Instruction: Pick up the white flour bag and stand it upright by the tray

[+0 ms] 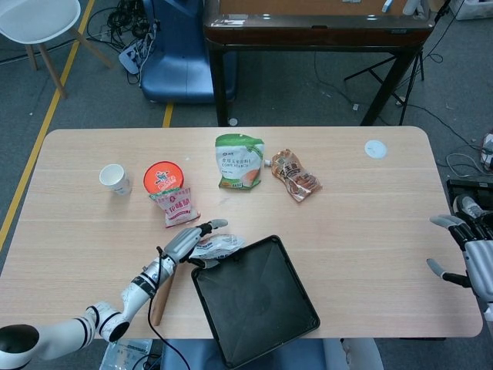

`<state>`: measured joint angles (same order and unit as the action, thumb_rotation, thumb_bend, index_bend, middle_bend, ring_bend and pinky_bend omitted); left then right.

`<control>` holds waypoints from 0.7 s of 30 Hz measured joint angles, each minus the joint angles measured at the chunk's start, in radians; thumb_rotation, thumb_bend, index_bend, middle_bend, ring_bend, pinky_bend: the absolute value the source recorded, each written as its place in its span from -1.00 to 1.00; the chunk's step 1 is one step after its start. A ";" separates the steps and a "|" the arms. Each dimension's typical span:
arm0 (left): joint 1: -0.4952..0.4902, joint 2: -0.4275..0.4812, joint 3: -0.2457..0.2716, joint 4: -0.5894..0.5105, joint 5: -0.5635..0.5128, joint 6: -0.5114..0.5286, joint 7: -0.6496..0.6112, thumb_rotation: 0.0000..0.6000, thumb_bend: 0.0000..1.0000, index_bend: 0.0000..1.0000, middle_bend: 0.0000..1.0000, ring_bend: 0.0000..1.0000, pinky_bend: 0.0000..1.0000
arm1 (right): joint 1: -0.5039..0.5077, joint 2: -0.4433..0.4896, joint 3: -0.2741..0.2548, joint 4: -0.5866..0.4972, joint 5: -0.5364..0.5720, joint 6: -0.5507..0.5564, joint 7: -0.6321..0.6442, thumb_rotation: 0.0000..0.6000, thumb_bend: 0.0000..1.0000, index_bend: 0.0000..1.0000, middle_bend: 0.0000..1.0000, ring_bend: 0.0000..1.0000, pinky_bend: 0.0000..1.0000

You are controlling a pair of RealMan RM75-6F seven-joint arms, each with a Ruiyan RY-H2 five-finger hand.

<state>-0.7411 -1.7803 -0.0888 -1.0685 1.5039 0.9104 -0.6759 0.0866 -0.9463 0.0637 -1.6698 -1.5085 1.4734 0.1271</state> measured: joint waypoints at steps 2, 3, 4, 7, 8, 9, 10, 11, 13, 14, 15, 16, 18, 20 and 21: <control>-0.001 -0.012 -0.001 0.018 -0.002 0.002 -0.004 1.00 -0.62 -0.66 -0.69 -0.63 -0.55 | 0.000 0.000 0.000 0.000 0.001 -0.001 -0.001 1.00 -0.56 -0.52 -0.50 -0.72 -0.67; -0.003 -0.020 -0.001 0.031 -0.004 0.002 -0.006 1.00 -0.62 -0.63 -0.66 -0.61 -0.52 | -0.001 0.001 0.000 0.000 0.001 -0.001 0.000 1.00 -0.56 -0.52 -0.50 -0.72 -0.67; -0.004 -0.026 -0.002 0.041 -0.006 0.001 -0.008 1.00 -0.62 -0.60 -0.64 -0.59 -0.50 | -0.001 0.000 0.000 -0.001 0.001 -0.001 0.000 1.00 -0.56 -0.52 -0.50 -0.72 -0.67; -0.010 -0.041 -0.009 0.069 -0.016 -0.002 -0.018 1.00 -0.62 -0.47 -0.52 -0.49 -0.33 | -0.003 0.000 0.000 -0.001 0.000 0.001 0.000 1.00 -0.56 -0.52 -0.50 -0.72 -0.67; -0.011 -0.045 -0.012 0.076 -0.018 -0.001 -0.021 1.00 -0.62 -0.40 -0.45 -0.43 -0.26 | -0.003 0.000 0.000 -0.001 0.000 0.002 0.000 1.00 -0.56 -0.52 -0.50 -0.72 -0.67; -0.013 -0.050 -0.015 0.085 -0.021 0.002 -0.024 1.00 -0.62 -0.30 -0.36 -0.35 -0.15 | -0.003 0.000 0.001 -0.001 0.000 0.002 -0.001 1.00 -0.56 -0.52 -0.50 -0.72 -0.67; -0.013 -0.054 -0.018 0.091 -0.022 0.005 -0.026 1.00 -0.62 -0.22 -0.28 -0.28 -0.05 | -0.003 0.000 0.001 -0.001 0.000 0.002 -0.001 1.00 -0.56 -0.52 -0.50 -0.72 -0.67; -0.014 -0.057 -0.020 0.096 -0.024 0.008 -0.027 1.00 -0.62 -0.15 -0.21 -0.22 0.03 | -0.003 0.000 0.001 -0.001 0.000 0.001 0.000 1.00 -0.56 -0.52 -0.50 -0.72 -0.67; -0.018 -0.061 -0.025 0.107 -0.027 0.009 -0.030 1.00 -0.62 -0.05 -0.07 -0.09 0.17 | -0.002 0.000 0.002 -0.002 -0.001 0.001 0.000 1.00 -0.56 -0.52 -0.50 -0.72 -0.67; -0.020 -0.063 -0.028 0.112 -0.029 0.009 -0.031 1.00 -0.62 -0.01 0.00 -0.04 0.23 | -0.002 -0.001 0.003 -0.001 -0.002 0.001 0.000 1.00 -0.56 -0.52 -0.50 -0.72 -0.67; -0.024 -0.064 -0.031 0.119 -0.031 0.008 -0.034 1.00 -0.62 0.04 0.06 0.00 0.27 | -0.001 -0.001 0.003 -0.001 -0.003 0.001 0.001 1.00 -0.56 -0.52 -0.50 -0.72 -0.67; -0.026 -0.064 -0.034 0.123 -0.033 0.008 -0.037 1.00 -0.62 0.06 0.09 0.02 0.29 | -0.001 -0.001 0.003 -0.001 -0.003 0.002 0.001 1.00 -0.56 -0.52 -0.50 -0.72 -0.67; -0.030 -0.063 -0.040 0.131 -0.034 0.013 -0.043 1.00 -0.62 0.11 0.15 0.07 0.35 | -0.002 0.000 0.004 -0.001 -0.003 0.003 0.002 1.00 -0.56 -0.52 -0.50 -0.72 -0.67; -0.032 -0.060 -0.043 0.135 -0.032 0.021 -0.051 1.00 -0.62 0.12 0.17 0.08 0.36 | -0.002 0.000 0.005 -0.002 -0.003 0.004 0.001 1.00 -0.56 -0.52 -0.50 -0.72 -0.67; -0.032 -0.055 -0.045 0.136 -0.030 0.028 -0.056 1.00 -0.62 0.12 0.18 0.09 0.36 | -0.003 0.000 0.005 -0.003 -0.003 0.004 0.000 1.00 -0.56 -0.52 -0.50 -0.72 -0.67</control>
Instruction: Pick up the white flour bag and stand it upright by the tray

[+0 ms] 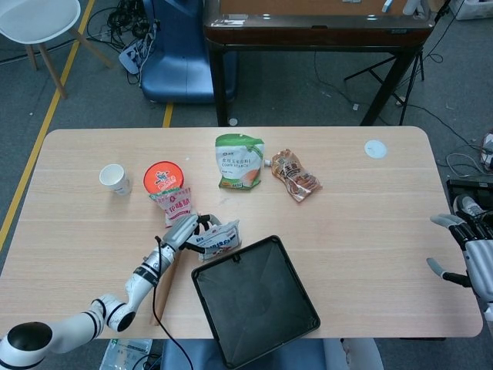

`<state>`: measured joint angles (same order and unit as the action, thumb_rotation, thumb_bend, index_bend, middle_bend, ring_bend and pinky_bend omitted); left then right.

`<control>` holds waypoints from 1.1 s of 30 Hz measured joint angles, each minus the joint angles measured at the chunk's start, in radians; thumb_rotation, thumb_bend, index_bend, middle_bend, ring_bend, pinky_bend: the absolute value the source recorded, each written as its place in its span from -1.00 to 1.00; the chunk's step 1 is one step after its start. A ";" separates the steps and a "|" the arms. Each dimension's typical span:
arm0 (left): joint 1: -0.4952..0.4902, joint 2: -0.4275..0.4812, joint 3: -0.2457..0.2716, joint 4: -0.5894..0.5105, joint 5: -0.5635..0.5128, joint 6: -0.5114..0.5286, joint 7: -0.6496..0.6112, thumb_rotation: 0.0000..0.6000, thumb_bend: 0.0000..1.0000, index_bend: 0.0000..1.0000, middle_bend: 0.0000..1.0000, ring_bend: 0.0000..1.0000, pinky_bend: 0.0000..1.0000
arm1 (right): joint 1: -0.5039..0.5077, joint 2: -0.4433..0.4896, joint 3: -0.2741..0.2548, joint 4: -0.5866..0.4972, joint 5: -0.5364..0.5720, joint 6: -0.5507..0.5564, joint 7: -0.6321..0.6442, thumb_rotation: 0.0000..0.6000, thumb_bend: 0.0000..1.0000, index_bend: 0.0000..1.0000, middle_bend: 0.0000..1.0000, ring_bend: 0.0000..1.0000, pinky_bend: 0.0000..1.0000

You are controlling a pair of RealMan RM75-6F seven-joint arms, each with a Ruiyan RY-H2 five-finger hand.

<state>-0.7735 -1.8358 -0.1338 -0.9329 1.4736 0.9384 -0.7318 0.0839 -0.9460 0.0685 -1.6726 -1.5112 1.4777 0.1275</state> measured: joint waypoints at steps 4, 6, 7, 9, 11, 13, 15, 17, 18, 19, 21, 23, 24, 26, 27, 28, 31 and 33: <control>0.000 0.022 -0.003 -0.007 0.013 0.033 -0.011 1.00 -0.62 0.13 0.20 0.11 0.36 | -0.002 0.000 0.000 -0.001 -0.003 0.004 0.000 1.00 -0.56 -0.52 -0.50 -0.72 -0.67; 0.001 0.040 0.000 -0.018 0.030 0.060 -0.010 1.00 -0.62 0.13 0.20 0.11 0.36 | -0.002 -0.001 0.000 -0.001 -0.005 0.006 0.001 1.00 -0.56 -0.52 -0.50 -0.72 -0.67; 0.001 0.048 0.002 -0.023 0.040 0.074 -0.006 1.00 -0.62 0.13 0.20 0.11 0.36 | -0.002 -0.001 0.000 0.000 -0.006 0.006 0.001 1.00 -0.56 -0.52 -0.50 -0.72 -0.67; 0.003 0.066 0.010 -0.032 0.068 0.113 0.018 1.00 -0.62 0.12 0.21 0.11 0.36 | -0.002 -0.002 0.000 0.001 -0.009 0.008 0.002 1.00 -0.56 -0.52 -0.50 -0.72 -0.67; 0.004 0.080 0.017 -0.039 0.094 0.150 0.055 1.00 -0.62 0.12 0.21 0.11 0.36 | -0.003 -0.003 -0.001 0.002 -0.012 0.009 0.003 1.00 -0.56 -0.52 -0.50 -0.72 -0.67; 0.006 0.096 0.026 -0.049 0.126 0.195 0.115 1.00 -0.62 0.12 0.22 0.12 0.36 | -0.002 -0.005 -0.001 0.003 -0.015 0.009 0.004 1.00 -0.56 -0.52 -0.50 -0.72 -0.67; 0.007 0.115 0.036 -0.066 0.157 0.232 0.184 1.00 -0.62 0.12 0.22 0.12 0.36 | -0.001 -0.007 -0.002 0.004 -0.017 0.009 0.005 1.00 -0.56 -0.52 -0.50 -0.72 -0.67; 0.008 0.134 0.044 -0.090 0.181 0.258 0.248 1.00 -0.62 0.12 0.22 0.12 0.36 | -0.001 -0.008 -0.002 0.006 -0.018 0.009 0.006 1.00 -0.56 -0.52 -0.50 -0.72 -0.67; 0.008 0.146 0.050 -0.108 0.195 0.270 0.292 1.00 -0.62 0.12 0.22 0.12 0.36 | -0.001 -0.010 -0.002 0.006 -0.019 0.010 0.008 1.00 -0.56 -0.52 -0.50 -0.72 -0.67; 0.008 0.155 0.055 -0.123 0.205 0.278 0.326 1.00 -0.61 0.12 0.22 0.13 0.36 | -0.002 -0.010 -0.002 0.007 -0.021 0.010 0.008 1.00 -0.56 -0.52 -0.50 -0.72 -0.67; 0.009 0.173 0.064 -0.157 0.226 0.293 0.409 1.00 -0.62 0.12 0.23 0.13 0.37 | -0.002 -0.011 -0.003 0.008 -0.024 0.012 0.010 1.00 -0.56 -0.52 -0.50 -0.72 -0.67; 0.011 0.184 0.070 -0.184 0.242 0.304 0.486 1.00 -0.62 0.12 0.24 0.14 0.39 | -0.003 -0.012 -0.005 0.009 -0.027 0.014 0.012 1.00 -0.56 -0.52 -0.50 -0.72 -0.67; 0.012 0.189 0.074 -0.202 0.251 0.309 0.540 1.00 -0.62 0.12 0.25 0.14 0.40 | -0.005 -0.012 -0.005 0.010 -0.028 0.016 0.013 1.00 -0.56 -0.52 -0.50 -0.72 -0.67; 0.014 0.197 0.079 -0.228 0.263 0.315 0.620 1.00 -0.62 0.12 0.25 0.14 0.40 | -0.006 -0.012 -0.006 0.011 -0.029 0.018 0.015 1.00 -0.56 -0.52 -0.50 -0.72 -0.67; 0.015 0.202 0.083 -0.245 0.270 0.317 0.669 1.00 -0.62 0.12 0.25 0.14 0.40 | -0.007 -0.012 -0.006 0.012 -0.029 0.020 0.016 1.00 -0.56 -0.52 -0.50 -0.72 -0.67; 0.015 0.205 0.085 -0.257 0.274 0.317 0.705 1.00 -0.62 0.12 0.25 0.14 0.40 | -0.008 -0.012 -0.006 0.012 -0.030 0.023 0.018 1.00 -0.56 -0.52 -0.50 -0.72 -0.67; 0.017 0.211 0.091 -0.289 0.287 0.307 0.844 1.00 -0.62 0.11 0.25 0.14 0.41 | -0.018 -0.013 -0.010 0.017 -0.032 0.035 0.026 1.00 -0.56 -0.52 -0.50 -0.72 -0.67; 0.019 0.215 0.096 -0.319 0.292 0.293 0.962 1.00 -0.61 0.10 0.25 0.14 0.41 | -0.023 -0.012 -0.012 0.019 -0.035 0.041 0.030 1.00 -0.56 -0.52 -0.50 -0.72 -0.67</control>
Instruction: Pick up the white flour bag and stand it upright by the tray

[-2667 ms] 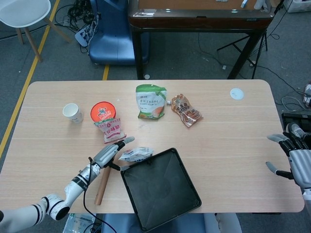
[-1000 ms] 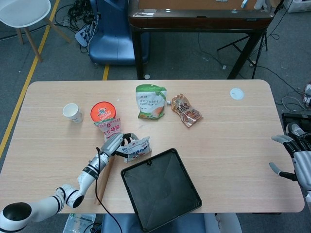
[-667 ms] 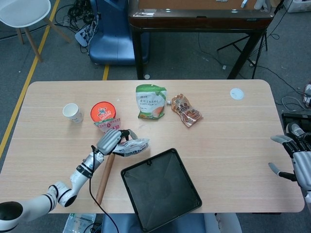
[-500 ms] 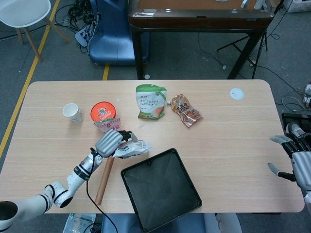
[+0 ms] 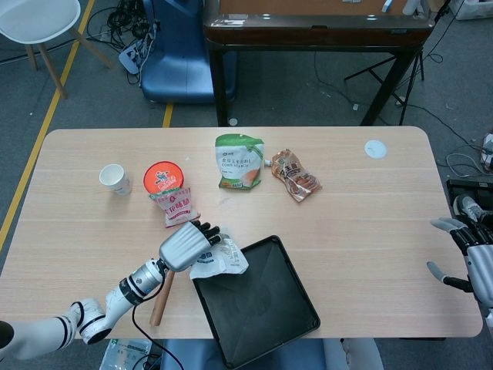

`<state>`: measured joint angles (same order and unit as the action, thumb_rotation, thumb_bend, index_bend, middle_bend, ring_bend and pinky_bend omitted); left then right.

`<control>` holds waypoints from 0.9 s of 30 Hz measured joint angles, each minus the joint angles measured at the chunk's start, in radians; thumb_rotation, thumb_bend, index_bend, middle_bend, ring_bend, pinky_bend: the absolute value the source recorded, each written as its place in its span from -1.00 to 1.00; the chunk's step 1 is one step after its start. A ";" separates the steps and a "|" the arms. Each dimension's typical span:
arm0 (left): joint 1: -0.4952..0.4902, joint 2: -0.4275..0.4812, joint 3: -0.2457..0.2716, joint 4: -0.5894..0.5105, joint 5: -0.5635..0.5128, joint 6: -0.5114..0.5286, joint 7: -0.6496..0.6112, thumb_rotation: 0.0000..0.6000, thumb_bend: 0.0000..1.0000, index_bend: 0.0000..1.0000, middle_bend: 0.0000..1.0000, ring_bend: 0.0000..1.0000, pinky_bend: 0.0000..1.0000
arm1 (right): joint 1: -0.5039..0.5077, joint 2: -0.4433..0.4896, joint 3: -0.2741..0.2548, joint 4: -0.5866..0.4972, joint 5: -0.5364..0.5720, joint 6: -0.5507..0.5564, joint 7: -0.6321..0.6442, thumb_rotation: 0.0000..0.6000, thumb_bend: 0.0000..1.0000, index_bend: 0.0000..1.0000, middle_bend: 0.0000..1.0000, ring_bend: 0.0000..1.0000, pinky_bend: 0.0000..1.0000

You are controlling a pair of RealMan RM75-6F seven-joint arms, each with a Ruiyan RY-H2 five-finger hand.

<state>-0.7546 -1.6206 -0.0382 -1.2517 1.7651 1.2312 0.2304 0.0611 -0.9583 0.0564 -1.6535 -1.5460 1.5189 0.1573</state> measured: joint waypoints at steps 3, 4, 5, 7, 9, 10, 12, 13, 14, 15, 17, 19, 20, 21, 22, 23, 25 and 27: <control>0.004 0.008 0.004 -0.056 -0.005 -0.034 0.170 1.00 -0.62 0.10 0.25 0.15 0.42 | -0.006 0.000 -0.002 0.001 -0.002 0.008 0.004 1.00 -0.56 -0.53 -0.50 -0.72 -0.67; 0.005 0.011 0.005 -0.073 -0.008 -0.046 0.218 1.00 -0.62 0.10 0.25 0.15 0.42 | -0.008 0.000 -0.003 0.002 -0.003 0.010 0.006 1.00 -0.56 -0.52 -0.50 -0.72 -0.67; 0.006 0.014 0.005 -0.088 -0.012 -0.057 0.266 1.00 -0.61 0.09 0.25 0.16 0.42 | -0.009 0.000 -0.004 0.003 -0.004 0.011 0.007 1.00 -0.56 -0.52 -0.50 -0.72 -0.67; 0.010 0.019 0.005 -0.120 -0.023 -0.083 0.371 1.00 -0.61 0.09 0.25 0.16 0.42 | -0.010 -0.001 -0.004 0.004 -0.005 0.012 0.008 1.00 -0.56 -0.52 -0.50 -0.72 -0.67; 0.014 0.024 0.002 -0.149 -0.039 -0.107 0.470 1.00 -0.62 0.10 0.27 0.19 0.44 | -0.010 -0.001 -0.004 0.004 -0.006 0.012 0.008 1.00 -0.56 -0.52 -0.50 -0.72 -0.67; 0.017 0.025 0.001 -0.160 -0.047 -0.116 0.511 1.00 -0.62 0.10 0.27 0.20 0.44 | -0.010 -0.001 -0.004 0.004 -0.006 0.012 0.008 1.00 -0.56 -0.52 -0.50 -0.72 -0.67; 0.024 0.028 -0.002 -0.182 -0.067 -0.134 0.604 1.00 -0.62 0.10 0.28 0.21 0.45 | -0.010 -0.001 -0.004 0.003 -0.006 0.011 0.007 1.00 -0.56 -0.53 -0.50 -0.72 -0.67; 0.027 0.029 -0.004 -0.191 -0.078 -0.141 0.644 1.00 -0.62 0.10 0.28 0.21 0.45 | -0.010 -0.001 -0.003 0.003 -0.006 0.011 0.007 1.00 -0.56 -0.52 -0.50 -0.72 -0.67; 0.031 0.030 -0.005 -0.201 -0.091 -0.147 0.683 1.00 -0.62 0.10 0.29 0.21 0.45 | -0.010 -0.001 -0.003 0.003 -0.005 0.011 0.007 1.00 -0.56 -0.52 -0.50 -0.72 -0.67; 0.037 0.032 -0.008 -0.215 -0.110 -0.156 0.736 1.00 -0.61 0.10 0.29 0.21 0.45 | -0.011 0.000 -0.003 0.002 -0.005 0.011 0.007 1.00 -0.56 -0.52 -0.50 -0.72 -0.67; 0.047 0.035 -0.012 -0.239 -0.146 -0.169 0.814 1.00 -0.61 0.10 0.29 0.22 0.45 | -0.011 0.000 -0.003 0.002 -0.004 0.011 0.006 1.00 -0.56 -0.52 -0.50 -0.72 -0.67; 0.059 0.038 -0.016 -0.271 -0.196 -0.181 0.904 1.00 -0.62 0.10 0.30 0.23 0.45 | -0.013 0.000 -0.003 0.002 -0.002 0.011 0.006 1.00 -0.56 -0.52 -0.50 -0.72 -0.67; 0.064 0.039 -0.018 -0.285 -0.215 -0.184 0.942 1.00 -0.61 0.10 0.31 0.25 0.45 | -0.013 0.000 -0.003 0.002 -0.001 0.011 0.006 1.00 -0.56 -0.52 -0.50 -0.72 -0.67; 0.070 0.041 -0.019 -0.302 -0.239 -0.187 0.991 1.00 -0.62 0.11 0.33 0.27 0.45 | -0.014 0.000 -0.003 0.002 0.002 0.010 0.006 1.00 -0.56 -0.52 -0.50 -0.72 -0.67; 0.074 0.041 -0.019 -0.314 -0.254 -0.189 1.025 1.00 -0.62 0.11 0.33 0.28 0.45 | -0.014 0.000 -0.003 0.002 0.003 0.010 0.006 1.00 -0.56 -0.52 -0.50 -0.72 -0.67; 0.078 0.042 -0.018 -0.325 -0.269 -0.190 1.058 1.00 -0.62 0.12 0.34 0.29 0.45 | -0.014 0.000 -0.002 0.002 0.004 0.010 0.005 1.00 -0.56 -0.52 -0.50 -0.72 -0.67; 0.088 0.041 -0.015 -0.352 -0.307 -0.189 1.126 1.00 -0.62 0.13 0.38 0.32 0.45 | -0.016 0.000 -0.002 0.002 0.005 0.010 0.005 1.00 -0.56 -0.52 -0.50 -0.72 -0.67; 0.097 0.040 -0.011 -0.376 -0.336 -0.183 1.182 1.00 -0.62 0.14 0.41 0.36 0.46 | -0.017 0.001 -0.001 0.002 0.009 0.011 0.005 1.00 -0.56 -0.52 -0.50 -0.72 -0.67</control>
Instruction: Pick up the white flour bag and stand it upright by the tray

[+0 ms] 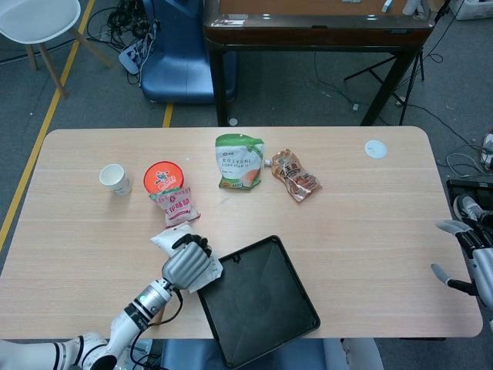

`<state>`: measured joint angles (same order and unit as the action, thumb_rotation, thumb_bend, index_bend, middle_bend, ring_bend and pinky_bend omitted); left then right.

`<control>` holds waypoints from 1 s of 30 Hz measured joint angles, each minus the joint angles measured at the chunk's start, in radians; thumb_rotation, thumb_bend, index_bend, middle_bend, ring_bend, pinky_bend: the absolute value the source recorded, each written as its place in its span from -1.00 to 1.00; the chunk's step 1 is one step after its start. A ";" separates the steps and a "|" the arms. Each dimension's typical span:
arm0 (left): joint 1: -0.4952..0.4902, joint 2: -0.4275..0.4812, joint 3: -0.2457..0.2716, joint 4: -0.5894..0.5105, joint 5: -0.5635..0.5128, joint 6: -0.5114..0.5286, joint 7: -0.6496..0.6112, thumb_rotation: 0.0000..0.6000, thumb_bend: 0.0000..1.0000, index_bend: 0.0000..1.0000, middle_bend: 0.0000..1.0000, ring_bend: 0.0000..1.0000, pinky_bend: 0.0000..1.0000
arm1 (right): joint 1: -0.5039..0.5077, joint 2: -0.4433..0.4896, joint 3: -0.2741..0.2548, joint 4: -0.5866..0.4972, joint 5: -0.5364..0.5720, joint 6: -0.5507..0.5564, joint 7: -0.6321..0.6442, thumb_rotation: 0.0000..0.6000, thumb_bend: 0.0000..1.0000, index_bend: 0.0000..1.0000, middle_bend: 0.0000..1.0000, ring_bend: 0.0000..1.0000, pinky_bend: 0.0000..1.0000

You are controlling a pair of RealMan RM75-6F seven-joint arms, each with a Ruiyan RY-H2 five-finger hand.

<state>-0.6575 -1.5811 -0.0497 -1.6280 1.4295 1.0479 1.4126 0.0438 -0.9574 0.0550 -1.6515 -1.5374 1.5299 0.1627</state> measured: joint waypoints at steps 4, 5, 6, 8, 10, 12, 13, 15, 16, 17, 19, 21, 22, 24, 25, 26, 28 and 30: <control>0.009 -0.007 0.013 -0.021 -0.011 0.027 0.084 1.00 -0.62 0.15 0.44 0.39 0.47 | -0.003 0.002 0.000 0.000 0.002 0.002 0.002 1.00 -0.56 -0.52 -0.50 -0.72 -0.67; 0.010 -0.009 0.017 -0.023 -0.010 0.033 0.101 1.00 -0.62 0.15 0.44 0.39 0.47 | -0.003 0.003 0.000 0.000 0.001 0.002 0.001 1.00 -0.56 -0.52 -0.50 -0.72 -0.67; 0.012 -0.013 0.023 -0.024 -0.008 0.040 0.123 1.00 -0.62 0.15 0.44 0.39 0.47 | -0.004 0.003 0.001 0.000 0.001 0.003 0.002 1.00 -0.56 -0.52 -0.50 -0.72 -0.67; 0.015 -0.017 0.031 -0.025 -0.007 0.050 0.154 1.00 -0.62 0.15 0.44 0.39 0.47 | -0.004 0.002 0.001 0.000 0.001 0.003 0.002 1.00 -0.56 -0.52 -0.50 -0.72 -0.67; 0.018 -0.022 0.042 -0.027 -0.004 0.061 0.190 1.00 -0.62 0.15 0.44 0.39 0.47 | -0.004 0.002 0.001 0.000 0.002 0.001 0.001 1.00 -0.56 -0.52 -0.50 -0.72 -0.67; 0.021 -0.028 0.052 -0.026 0.003 0.071 0.226 1.00 -0.62 0.15 0.46 0.40 0.47 | -0.004 0.003 0.002 -0.001 0.002 0.001 0.000 1.00 -0.56 -0.52 -0.50 -0.72 -0.67; 0.022 -0.031 0.056 -0.025 0.007 0.076 0.240 1.00 -0.62 0.15 0.46 0.40 0.47 | -0.004 0.004 0.002 -0.002 0.002 0.001 0.000 1.00 -0.56 -0.52 -0.50 -0.72 -0.67; 0.024 -0.041 0.064 -0.019 0.018 0.088 0.267 1.00 -0.62 0.15 0.46 0.40 0.48 | -0.004 0.004 0.003 -0.002 0.002 0.002 0.000 1.00 -0.56 -0.52 -0.50 -0.72 -0.67; 0.025 -0.047 0.066 -0.014 0.022 0.093 0.276 1.00 -0.62 0.15 0.47 0.41 0.48 | -0.004 0.004 0.003 -0.003 0.002 0.002 0.000 1.00 -0.56 -0.52 -0.50 -0.72 -0.67; 0.026 -0.052 0.067 -0.010 0.026 0.098 0.284 1.00 -0.62 0.15 0.47 0.41 0.48 | -0.004 0.005 0.003 -0.003 0.002 0.002 0.000 1.00 -0.56 -0.52 -0.50 -0.72 -0.67; 0.028 -0.062 0.069 0.001 0.033 0.107 0.298 1.00 -0.61 0.15 0.49 0.42 0.49 | -0.005 0.005 0.003 -0.003 0.004 0.001 -0.001 1.00 -0.56 -0.52 -0.50 -0.72 -0.67; 0.029 -0.070 0.071 0.009 0.044 0.114 0.303 1.00 -0.61 0.15 0.49 0.43 0.49 | -0.006 0.006 0.003 -0.004 0.005 0.002 -0.001 1.00 -0.56 -0.52 -0.50 -0.72 -0.67; 0.029 -0.073 0.073 0.016 0.050 0.116 0.306 1.00 -0.61 0.15 0.49 0.43 0.49 | -0.007 0.007 0.003 -0.004 0.004 0.003 -0.001 1.00 -0.56 -0.52 -0.50 -0.72 -0.67; 0.031 -0.081 0.079 0.030 0.063 0.119 0.312 1.00 -0.61 0.15 0.49 0.43 0.49 | -0.007 0.008 0.003 -0.005 0.004 0.003 -0.001 1.00 -0.56 -0.52 -0.50 -0.72 -0.67; 0.032 -0.083 0.081 0.033 0.063 0.119 0.314 1.00 -0.61 0.15 0.49 0.43 0.49 | -0.008 0.008 0.003 -0.005 0.005 0.003 -0.001 1.00 -0.56 -0.52 -0.50 -0.72 -0.67; 0.033 -0.084 0.082 0.034 0.063 0.119 0.316 1.00 -0.61 0.15 0.49 0.43 0.49 | -0.008 0.008 0.003 -0.005 0.005 0.003 -0.001 1.00 -0.56 -0.52 -0.50 -0.72 -0.67; 0.034 -0.088 0.084 0.041 0.068 0.118 0.322 1.00 -0.61 0.15 0.49 0.44 0.50 | -0.008 0.008 0.003 -0.005 0.005 0.002 -0.001 1.00 -0.56 -0.52 -0.50 -0.72 -0.67; 0.036 -0.091 0.088 0.045 0.064 0.110 0.328 1.00 -0.61 0.15 0.49 0.44 0.50 | -0.008 0.007 0.003 -0.005 0.006 0.000 -0.001 1.00 -0.56 -0.52 -0.50 -0.72 -0.67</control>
<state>-0.6218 -1.6724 0.0380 -1.5835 1.4934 1.1581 1.7411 0.0359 -0.9500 0.0581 -1.6561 -1.5317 1.5303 0.1615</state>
